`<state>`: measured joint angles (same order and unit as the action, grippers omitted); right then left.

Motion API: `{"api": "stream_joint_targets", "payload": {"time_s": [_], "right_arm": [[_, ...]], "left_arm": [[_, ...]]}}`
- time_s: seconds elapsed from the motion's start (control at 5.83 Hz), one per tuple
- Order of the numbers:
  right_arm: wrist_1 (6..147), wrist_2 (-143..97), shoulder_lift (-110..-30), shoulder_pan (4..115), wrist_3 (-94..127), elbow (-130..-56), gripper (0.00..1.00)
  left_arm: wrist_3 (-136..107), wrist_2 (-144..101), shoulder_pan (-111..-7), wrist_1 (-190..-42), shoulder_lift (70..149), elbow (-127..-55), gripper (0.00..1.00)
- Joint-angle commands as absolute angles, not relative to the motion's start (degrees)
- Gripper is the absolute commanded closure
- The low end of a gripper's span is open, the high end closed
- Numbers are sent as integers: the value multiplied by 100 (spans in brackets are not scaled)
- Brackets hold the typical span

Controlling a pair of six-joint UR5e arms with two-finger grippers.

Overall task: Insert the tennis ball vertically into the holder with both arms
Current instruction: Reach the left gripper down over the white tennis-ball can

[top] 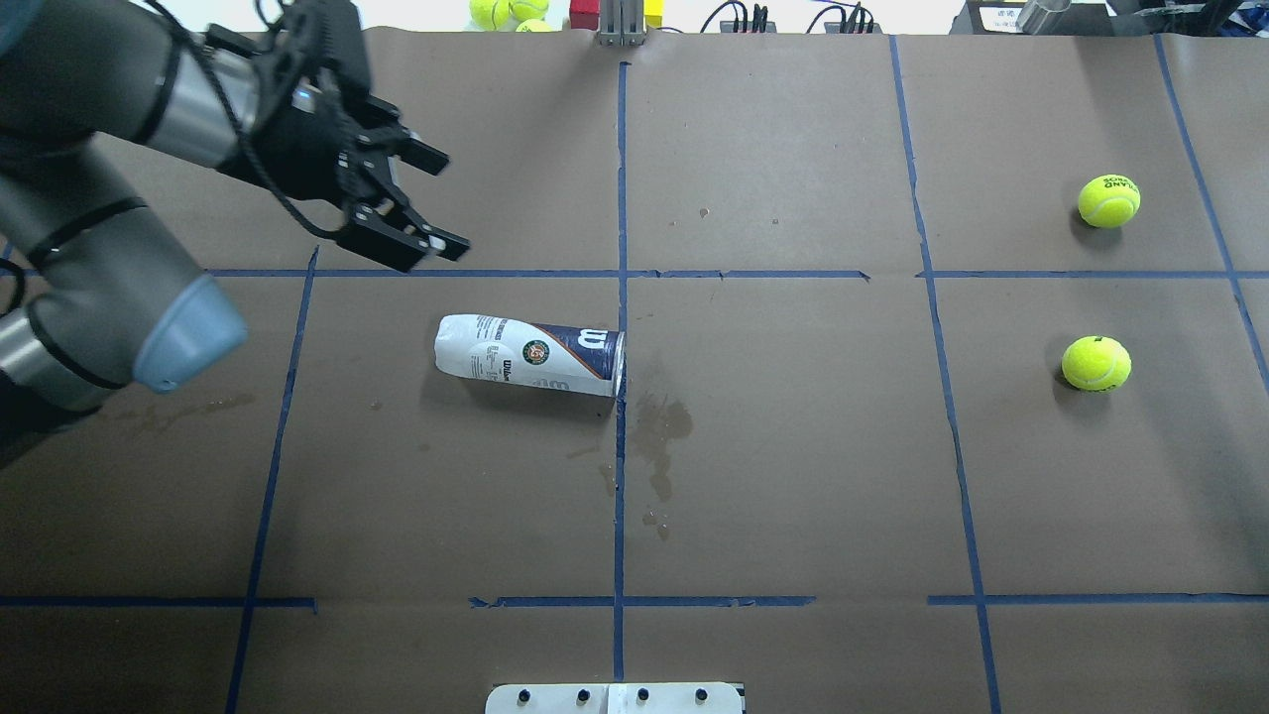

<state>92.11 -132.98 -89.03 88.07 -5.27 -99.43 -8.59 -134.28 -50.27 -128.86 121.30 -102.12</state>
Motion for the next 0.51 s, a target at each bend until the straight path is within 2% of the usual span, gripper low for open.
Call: {"api": "stream_joint_targets", "payload": {"time_s": [0.0,0.34], "right_arm": [[9211,-13298,-8903,8807,-527,-9940,0],[9211,-13298,-8903,8807,-527,-9940,0]], "left_arm": [[649,-13438,-4790,-11443,12637,-10195,1],[1099,-12785,-4056,-10995,12648,-10134,3]]}}
